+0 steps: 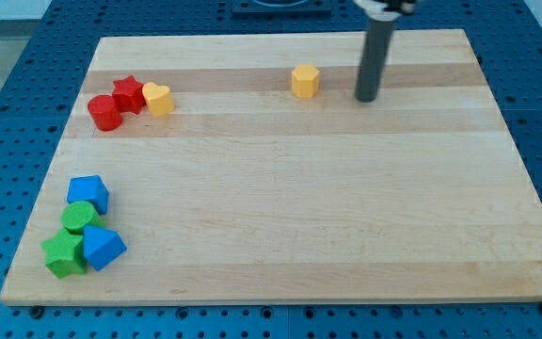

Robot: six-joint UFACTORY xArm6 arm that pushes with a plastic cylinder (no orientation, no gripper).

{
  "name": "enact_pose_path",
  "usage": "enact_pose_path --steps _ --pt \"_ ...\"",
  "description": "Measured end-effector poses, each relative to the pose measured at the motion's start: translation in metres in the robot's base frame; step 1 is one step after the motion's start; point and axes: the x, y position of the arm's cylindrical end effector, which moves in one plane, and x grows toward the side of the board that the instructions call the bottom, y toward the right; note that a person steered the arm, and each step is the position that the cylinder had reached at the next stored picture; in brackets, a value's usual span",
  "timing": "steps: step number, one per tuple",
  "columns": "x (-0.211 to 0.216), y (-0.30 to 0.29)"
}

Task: Push the yellow hexagon little bit up

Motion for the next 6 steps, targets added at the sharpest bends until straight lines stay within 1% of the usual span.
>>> enact_pose_path --steps 2,3,5,6 --pt "0.007 -0.114" --pt "0.017 -0.142" --pt "-0.010 -0.129" --pt "-0.009 -0.118"
